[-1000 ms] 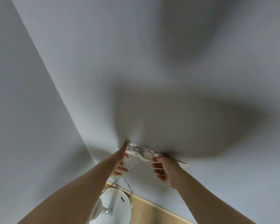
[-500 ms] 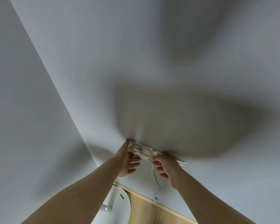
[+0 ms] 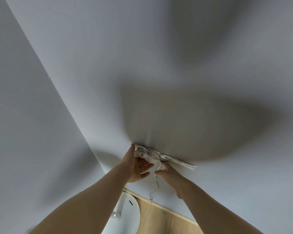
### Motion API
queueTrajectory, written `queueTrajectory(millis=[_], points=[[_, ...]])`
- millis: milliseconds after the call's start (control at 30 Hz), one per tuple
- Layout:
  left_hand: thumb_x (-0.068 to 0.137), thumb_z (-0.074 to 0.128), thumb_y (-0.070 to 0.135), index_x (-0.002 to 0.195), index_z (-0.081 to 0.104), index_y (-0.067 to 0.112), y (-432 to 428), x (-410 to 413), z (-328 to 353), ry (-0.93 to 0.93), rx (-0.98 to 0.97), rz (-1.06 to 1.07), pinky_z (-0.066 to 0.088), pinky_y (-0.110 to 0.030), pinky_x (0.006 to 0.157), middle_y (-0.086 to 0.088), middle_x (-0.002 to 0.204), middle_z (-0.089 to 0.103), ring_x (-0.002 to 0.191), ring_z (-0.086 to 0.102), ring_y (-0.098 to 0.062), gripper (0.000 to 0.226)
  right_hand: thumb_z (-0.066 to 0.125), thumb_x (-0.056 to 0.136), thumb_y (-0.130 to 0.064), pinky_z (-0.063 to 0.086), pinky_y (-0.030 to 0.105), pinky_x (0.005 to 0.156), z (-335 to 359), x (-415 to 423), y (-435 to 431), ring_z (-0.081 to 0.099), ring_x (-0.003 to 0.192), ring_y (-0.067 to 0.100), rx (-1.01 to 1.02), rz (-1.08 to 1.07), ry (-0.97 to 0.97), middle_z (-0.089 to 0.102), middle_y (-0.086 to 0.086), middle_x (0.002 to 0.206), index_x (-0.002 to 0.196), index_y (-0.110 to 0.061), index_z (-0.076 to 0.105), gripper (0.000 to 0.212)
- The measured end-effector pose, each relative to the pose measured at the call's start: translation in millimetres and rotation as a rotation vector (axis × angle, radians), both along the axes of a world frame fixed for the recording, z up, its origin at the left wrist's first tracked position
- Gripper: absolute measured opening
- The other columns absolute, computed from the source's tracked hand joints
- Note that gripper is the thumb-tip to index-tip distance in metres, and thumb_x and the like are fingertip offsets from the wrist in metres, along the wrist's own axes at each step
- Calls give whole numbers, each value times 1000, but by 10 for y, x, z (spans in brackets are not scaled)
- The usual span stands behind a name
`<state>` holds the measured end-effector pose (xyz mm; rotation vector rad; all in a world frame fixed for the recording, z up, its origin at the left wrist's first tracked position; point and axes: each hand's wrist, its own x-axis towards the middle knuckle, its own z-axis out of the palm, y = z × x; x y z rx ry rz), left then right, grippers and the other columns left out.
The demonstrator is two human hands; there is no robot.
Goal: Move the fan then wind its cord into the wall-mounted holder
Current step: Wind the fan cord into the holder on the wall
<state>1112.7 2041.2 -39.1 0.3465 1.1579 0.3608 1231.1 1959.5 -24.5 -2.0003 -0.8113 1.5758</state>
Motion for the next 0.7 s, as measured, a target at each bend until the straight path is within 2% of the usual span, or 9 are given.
queueTrajectory(millis=[67, 167, 267, 333, 400, 467, 533, 600, 700], points=[[91, 24, 66, 104, 57, 5, 13, -7, 23, 6, 2, -23, 39, -40, 92, -11, 99, 66, 87, 64, -24, 71, 45, 96, -24, 34, 37, 106, -26, 28, -8, 34, 137, 24, -1, -21, -8, 34, 3, 151, 146, -23, 28, 53], [93, 20, 63, 103, 58, 5, 39, -4, 34, 19, 9, -37, 40, -39, 91, -12, 98, 67, 87, 64, -23, 70, 46, 96, -21, 34, 31, 97, 23, 51, 8, 39, 132, 23, 27, -68, 34, 44, 6, 140, 136, -15, 40, 41], [96, 20, 58, 99, 60, 4, 37, 36, 17, 18, -1, 4, 41, -38, 90, -13, 91, 70, 85, 65, -24, 68, 47, 96, -23, 33, 37, 107, 81, 23, 6, 45, 120, 23, 85, -161, 136, 49, 2, 112, 109, -20, 47, 13], [96, 22, 57, 94, 60, 3, 34, 44, -1, 14, -2, 37, 43, -37, 88, -14, 79, 73, 81, 65, -25, 66, 46, 97, -22, 31, 37, 109, 71, -10, 19, 45, 115, 20, 117, -198, 182, 50, -2, 103, 100, -23, 48, 4], [96, 23, 58, 95, 59, 3, 31, 40, -1, 19, 0, 40, 46, -37, 83, -15, 70, 74, 80, 66, -26, 65, 47, 96, -23, 30, 37, 107, 25, -60, 21, 43, 121, 20, 121, -188, 201, 52, -2, 110, 110, -21, 51, 15], [95, 24, 59, 96, 58, 4, 28, 17, 2, 22, 2, 27, 48, -36, 77, -16, 69, 74, 80, 66, -27, 65, 49, 95, -27, 32, 38, 106, -28, -132, 32, 42, 127, 23, 72, -192, 223, 48, 5, 131, 135, -18, 41, 42], [94, 24, 60, 95, 57, 4, 35, -4, 17, 24, 5, 5, 49, -35, 72, -16, 66, 74, 78, 67, -28, 64, 51, 93, -31, 33, 40, 106, -111, -186, 44, 40, 131, 26, 15, -227, 243, 41, 6, 145, 144, -24, 28, 56], [94, 25, 61, 95, 57, 5, 51, -14, 17, 36, 1, -11, 50, -34, 72, -15, 65, 74, 78, 67, -27, 64, 50, 93, -33, 37, 40, 102, -183, -190, 52, 43, 126, 28, -38, -258, 240, 43, 8, 142, 146, -29, 24, 59], [93, 25, 62, 94, 58, 7, 67, -11, 14, 56, -16, -28, 50, -32, 73, -13, 69, 76, 80, 69, -25, 64, 47, 96, -26, 41, 35, 92, -201, -140, 41, 47, 114, 23, -22, -267, 192, 47, 7, 128, 144, -27, 27, 53]])
